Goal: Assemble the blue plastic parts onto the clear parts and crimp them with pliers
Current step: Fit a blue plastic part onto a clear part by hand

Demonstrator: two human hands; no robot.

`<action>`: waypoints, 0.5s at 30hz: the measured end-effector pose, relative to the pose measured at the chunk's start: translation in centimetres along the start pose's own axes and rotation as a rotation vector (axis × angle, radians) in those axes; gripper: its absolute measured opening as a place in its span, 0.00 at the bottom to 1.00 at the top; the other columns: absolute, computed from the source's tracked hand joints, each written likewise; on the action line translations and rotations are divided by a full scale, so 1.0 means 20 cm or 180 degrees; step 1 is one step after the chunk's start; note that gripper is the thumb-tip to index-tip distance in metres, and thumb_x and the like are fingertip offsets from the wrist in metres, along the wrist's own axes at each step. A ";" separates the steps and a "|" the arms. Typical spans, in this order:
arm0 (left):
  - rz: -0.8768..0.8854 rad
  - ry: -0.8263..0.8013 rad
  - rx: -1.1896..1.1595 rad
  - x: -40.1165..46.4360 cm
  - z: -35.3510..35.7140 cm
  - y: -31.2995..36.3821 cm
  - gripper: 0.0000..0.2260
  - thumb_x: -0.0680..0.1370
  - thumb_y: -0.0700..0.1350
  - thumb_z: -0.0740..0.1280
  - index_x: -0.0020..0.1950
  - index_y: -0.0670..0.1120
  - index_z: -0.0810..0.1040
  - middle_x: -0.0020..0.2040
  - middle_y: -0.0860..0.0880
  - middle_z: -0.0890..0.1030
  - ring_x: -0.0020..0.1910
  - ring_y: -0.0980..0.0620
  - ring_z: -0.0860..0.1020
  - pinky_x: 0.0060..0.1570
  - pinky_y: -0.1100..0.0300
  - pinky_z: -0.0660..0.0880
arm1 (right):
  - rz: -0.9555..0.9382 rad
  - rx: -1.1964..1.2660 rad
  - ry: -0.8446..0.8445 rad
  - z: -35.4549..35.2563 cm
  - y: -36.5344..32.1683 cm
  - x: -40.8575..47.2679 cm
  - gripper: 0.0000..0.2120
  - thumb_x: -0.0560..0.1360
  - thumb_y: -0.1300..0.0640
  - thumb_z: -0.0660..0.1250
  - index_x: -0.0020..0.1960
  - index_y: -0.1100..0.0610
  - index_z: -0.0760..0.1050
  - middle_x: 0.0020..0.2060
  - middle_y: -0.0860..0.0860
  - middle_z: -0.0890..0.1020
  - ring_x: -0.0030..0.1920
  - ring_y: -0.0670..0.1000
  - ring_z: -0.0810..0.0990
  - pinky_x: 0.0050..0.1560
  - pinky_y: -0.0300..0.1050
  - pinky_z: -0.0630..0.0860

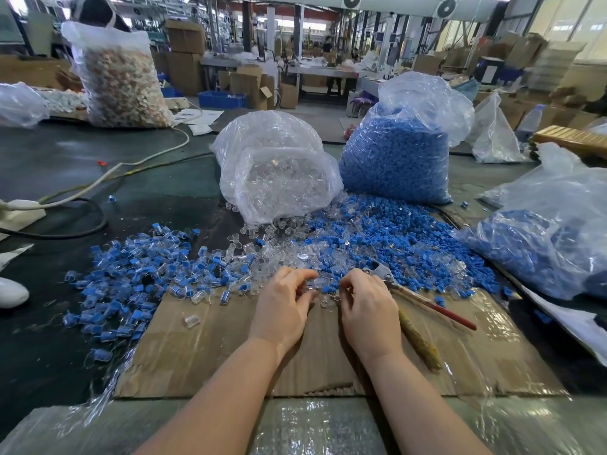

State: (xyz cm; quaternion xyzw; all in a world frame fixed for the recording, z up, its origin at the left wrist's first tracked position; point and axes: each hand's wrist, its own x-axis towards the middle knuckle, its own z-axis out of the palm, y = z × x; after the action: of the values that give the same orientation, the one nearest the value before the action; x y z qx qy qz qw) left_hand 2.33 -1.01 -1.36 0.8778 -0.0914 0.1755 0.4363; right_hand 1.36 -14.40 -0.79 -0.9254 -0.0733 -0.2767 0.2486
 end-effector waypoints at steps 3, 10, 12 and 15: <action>-0.0027 0.0008 -0.0071 0.00 0.00 0.00 0.12 0.74 0.38 0.70 0.56 0.47 0.79 0.46 0.54 0.76 0.46 0.56 0.76 0.53 0.65 0.73 | -0.0040 -0.0053 0.0061 0.00 -0.01 0.00 0.08 0.70 0.67 0.69 0.38 0.59 0.72 0.31 0.53 0.77 0.34 0.56 0.75 0.37 0.48 0.71; -0.0218 -0.0051 -0.0304 0.00 0.01 -0.01 0.11 0.73 0.38 0.70 0.52 0.50 0.75 0.43 0.54 0.79 0.44 0.60 0.78 0.48 0.70 0.75 | -0.0099 -0.0070 0.0135 0.00 -0.01 0.00 0.09 0.68 0.68 0.70 0.37 0.58 0.72 0.31 0.52 0.76 0.33 0.55 0.74 0.36 0.45 0.67; -0.0221 -0.0061 -0.0277 0.00 0.01 -0.01 0.10 0.73 0.39 0.70 0.48 0.51 0.74 0.43 0.53 0.79 0.44 0.58 0.78 0.48 0.68 0.75 | -0.0097 -0.0080 0.0113 0.00 -0.01 0.00 0.09 0.68 0.68 0.70 0.37 0.58 0.72 0.31 0.52 0.77 0.34 0.55 0.74 0.36 0.46 0.69; -0.0220 -0.0065 -0.0176 0.00 0.01 -0.01 0.10 0.73 0.40 0.71 0.45 0.53 0.73 0.42 0.54 0.79 0.42 0.59 0.78 0.44 0.71 0.73 | -0.0112 -0.0102 0.0123 0.00 -0.01 0.00 0.10 0.67 0.69 0.70 0.37 0.58 0.72 0.31 0.52 0.77 0.34 0.55 0.75 0.36 0.47 0.70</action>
State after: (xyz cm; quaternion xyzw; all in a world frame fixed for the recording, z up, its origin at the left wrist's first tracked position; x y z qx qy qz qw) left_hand 2.42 -1.05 -1.52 0.8697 -0.0702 0.1488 0.4653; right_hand 1.36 -14.30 -0.77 -0.9223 -0.0803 -0.2999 0.2302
